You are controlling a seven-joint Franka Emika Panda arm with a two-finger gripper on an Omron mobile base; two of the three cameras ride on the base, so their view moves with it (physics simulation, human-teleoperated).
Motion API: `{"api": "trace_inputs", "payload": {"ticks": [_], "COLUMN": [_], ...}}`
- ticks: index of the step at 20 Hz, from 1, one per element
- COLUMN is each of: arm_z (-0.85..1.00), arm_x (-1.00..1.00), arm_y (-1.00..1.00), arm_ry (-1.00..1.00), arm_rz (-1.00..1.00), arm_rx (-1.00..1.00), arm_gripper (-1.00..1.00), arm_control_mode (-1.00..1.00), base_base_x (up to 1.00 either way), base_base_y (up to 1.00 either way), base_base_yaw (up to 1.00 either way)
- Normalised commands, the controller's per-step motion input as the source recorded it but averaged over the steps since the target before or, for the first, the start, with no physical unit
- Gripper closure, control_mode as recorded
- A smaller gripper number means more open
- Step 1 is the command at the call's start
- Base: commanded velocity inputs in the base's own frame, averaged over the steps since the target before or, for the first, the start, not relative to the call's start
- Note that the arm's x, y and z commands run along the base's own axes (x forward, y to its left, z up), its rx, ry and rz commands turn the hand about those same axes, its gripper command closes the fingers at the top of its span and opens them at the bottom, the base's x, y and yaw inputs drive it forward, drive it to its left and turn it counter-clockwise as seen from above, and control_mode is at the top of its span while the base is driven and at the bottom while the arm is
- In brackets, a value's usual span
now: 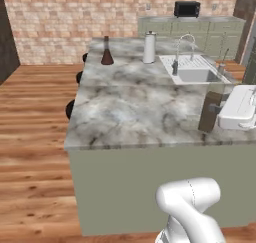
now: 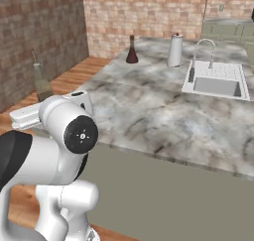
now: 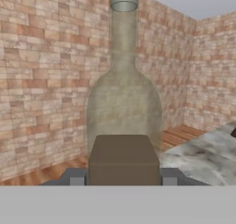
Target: The dining table condiment station is running low on oil/vinegar bottle. Refill the condiment station by opening the cabinet and taking the oil/vinegar bottle from the cabinet and placing it on the dining table.
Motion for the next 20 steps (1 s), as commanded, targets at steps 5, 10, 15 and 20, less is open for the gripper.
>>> {"api": "trace_inputs", "payload": {"ticks": [5, 10, 15, 20], "arm_z": [0.0, 0.0, 0.0, 0.0], "arm_x": [0.0, 0.0, 0.0, 0.0], "arm_y": [0.0, 0.0, 0.0, 0.0], "arm_ry": [0.0, 0.0, 0.0, 0.0], "arm_rz": [0.0, 0.0, 0.0, 0.0], "arm_rx": [0.0, 0.0, 0.0, 0.0], "arm_gripper": [1.0, 1.0, 1.0, 1.0], "arm_control_mode": [1.0, 1.0, 1.0, 1.0], "base_base_x": [0.21, 0.06, 0.01, 0.0], "base_base_y": [1.0, 1.0, 1.0, 1.0], "base_base_yaw": [-0.06, -0.2, -0.26, -0.34]}}
